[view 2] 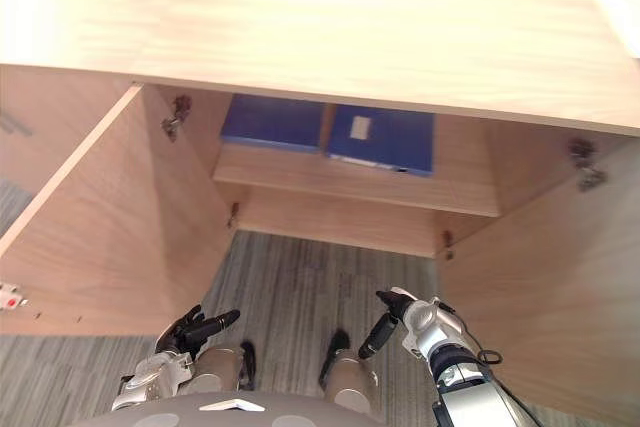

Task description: Walk over to the cabinet, pick up the folder, carry it to the office cabinet, place the folder inside the office cabinet, then close the office cabinet door

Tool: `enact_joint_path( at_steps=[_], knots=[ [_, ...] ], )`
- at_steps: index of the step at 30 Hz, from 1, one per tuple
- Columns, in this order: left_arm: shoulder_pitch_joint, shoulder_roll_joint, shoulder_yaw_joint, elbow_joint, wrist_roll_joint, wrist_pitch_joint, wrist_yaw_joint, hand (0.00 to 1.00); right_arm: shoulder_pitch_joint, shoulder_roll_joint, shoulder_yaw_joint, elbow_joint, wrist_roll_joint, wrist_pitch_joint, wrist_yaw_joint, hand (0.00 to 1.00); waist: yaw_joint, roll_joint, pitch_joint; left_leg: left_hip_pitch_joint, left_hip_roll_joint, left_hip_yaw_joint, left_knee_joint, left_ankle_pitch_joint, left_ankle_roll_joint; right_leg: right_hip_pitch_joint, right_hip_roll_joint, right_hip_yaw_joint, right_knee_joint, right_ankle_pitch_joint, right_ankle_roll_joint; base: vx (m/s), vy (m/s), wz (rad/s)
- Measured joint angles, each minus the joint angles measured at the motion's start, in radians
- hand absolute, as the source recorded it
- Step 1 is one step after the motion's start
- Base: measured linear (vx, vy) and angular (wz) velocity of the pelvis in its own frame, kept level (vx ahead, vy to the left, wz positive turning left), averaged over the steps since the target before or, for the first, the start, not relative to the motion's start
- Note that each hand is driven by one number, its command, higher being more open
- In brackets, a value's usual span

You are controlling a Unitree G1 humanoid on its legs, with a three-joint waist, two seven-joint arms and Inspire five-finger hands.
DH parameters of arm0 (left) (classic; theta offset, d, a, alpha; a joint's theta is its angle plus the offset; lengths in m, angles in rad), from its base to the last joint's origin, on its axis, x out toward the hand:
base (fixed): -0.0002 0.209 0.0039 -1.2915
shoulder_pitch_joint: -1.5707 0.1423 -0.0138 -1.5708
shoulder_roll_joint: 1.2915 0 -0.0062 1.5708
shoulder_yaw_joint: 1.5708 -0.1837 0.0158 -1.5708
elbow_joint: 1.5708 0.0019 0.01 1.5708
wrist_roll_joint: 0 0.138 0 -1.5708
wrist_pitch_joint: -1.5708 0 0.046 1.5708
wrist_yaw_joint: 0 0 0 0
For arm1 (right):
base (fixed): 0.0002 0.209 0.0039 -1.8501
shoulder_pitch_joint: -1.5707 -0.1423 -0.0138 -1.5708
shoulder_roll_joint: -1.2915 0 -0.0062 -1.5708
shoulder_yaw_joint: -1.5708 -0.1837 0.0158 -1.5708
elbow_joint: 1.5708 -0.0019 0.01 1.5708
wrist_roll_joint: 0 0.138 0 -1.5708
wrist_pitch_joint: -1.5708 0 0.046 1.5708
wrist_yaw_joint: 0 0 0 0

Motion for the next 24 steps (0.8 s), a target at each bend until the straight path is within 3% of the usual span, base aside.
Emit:
enact_joint_path(
  at_steps=[2,7,10,13,15,19,20,21,22,23,24],
  knots=[
    [0.006,0.000,-0.038,0.031,0.018,-0.001,-0.002,1.00,0.031,0.006,0.005,0.006,-0.011,-0.007,-0.005,1.00,-0.001,0.019,-0.040,0.049,-0.002,-0.060,-0.065,-0.041,-0.001,0.019,0.038,0.053,-0.079,0.057,0.005,0.04,0.129,-1.04],
    [0.006,0.032,-0.088,0.074,0.075,-0.001,0.002,1.00,0.074,0.127,-0.110,0.085,0.013,0.002,-0.082,1.00,-0.040,-0.007,-0.082,0.131,-0.031,0.071,-0.157,-0.043,0.022,0.101,0.045,0.206,-0.336,0.223,0.015,-0.02,0.136,-0.89],
    [0.000,0.045,-0.126,0.086,0.114,-0.002,0.012,1.00,0.074,0.194,-0.185,0.103,0.096,0.023,-0.153,1.00,-0.062,-0.006,-0.083,0.162,-0.048,0.120,-0.174,-0.045,0.025,0.098,0.044,0.256,-0.336,0.239,0.015,-0.03,0.109,-0.57],
    [-0.011,0.048,-0.135,0.101,0.116,-0.001,0.037,1.00,0.052,0.258,-0.256,0.080,0.300,0.031,-0.215,1.00,-0.067,-0.007,-0.084,0.182,-0.055,0.162,-0.188,-0.047,0.029,0.082,0.052,0.308,-0.335,0.251,0.008,-0.02,0.044,-0.57],
    [-0.006,0.048,-0.134,0.101,0.116,-0.001,0.058,1.00,0.031,0.260,-0.276,-0.040,0.460,0.030,-0.242,1.00,-0.080,-0.008,-0.083,0.186,-0.062,0.213,-0.188,-0.055,0.037,0.057,0.060,0.367,-0.335,0.261,0.004,-0.04,0.029,-0.76],
    [0.008,0.048,-0.125,0.101,0.122,-0.006,0.078,1.00,0.053,0.261,-0.367,-0.243,0.545,-0.059,-0.354,1.00,-0.104,-0.006,-0.077,0.253,-0.063,0.326,-0.194,-0.077,0.052,0.048,0.097,0.462,-0.295,0.279,0.006,-0.02,0.039,-0.86],
    [0.012,0.048,-0.121,0.102,0.125,-0.006,0.081,1.00,0.058,0.261,-0.373,-0.259,0.542,-0.067,-0.369,1.00,-0.108,-0.006,-0.074,0.273,-0.063,0.343,-0.204,-0.079,0.054,0.045,0.107,0.454,-0.276,0.280,0.005,-0.01,0.049,-1.08],
    [0.018,0.051,-0.119,0.102,0.130,-0.011,0.085,1.00,0.073,0.261,-0.385,-0.298,0.541,-0.083,-0.386,1.00,-0.110,-0.005,-0.065,0.306,-0.061,0.386,-0.225,-0.080,0.061,0.045,0.121,0.398,-0.265,0.289,-0.027,-0.02,0.030,-0.97],
    [0.022,0.052,-0.114,0.101,0.143,-0.017,0.085,1.00,0.083,0.262,-0.394,-0.322,0.542,-0.086,-0.394,1.00,-0.110,0.002,-0.059,0.313,-0.053,0.411,-0.235,-0.077,0.067,0.046,0.118,0.340,-0.269,0.259,-0.099,-0.03,0.021,-1.08],
    [0.014,0.040,-0.108,0.101,0.153,-0.024,0.085,1.00,0.088,0.259,-0.436,-0.342,0.541,-0.088,-0.413,1.00,-0.120,0.026,-0.041,0.335,-0.033,0.454,-0.258,-0.067,0.072,0.023,0.085,0.126,-0.200,0.157,-0.193,-0.04,0.027,-0.92],
    [0.010,0.034,-0.110,0.101,0.155,-0.026,0.084,1.00,0.090,0.259,-0.484,-0.345,0.541,-0.087,-0.440,1.00,-0.135,0.051,-0.026,0.349,-0.019,0.489,-0.276,-0.059,0.074,-0.026,0.041,-0.017,-0.044,0.122,-0.179,-0.01,0.037,-0.79]
  ],
)
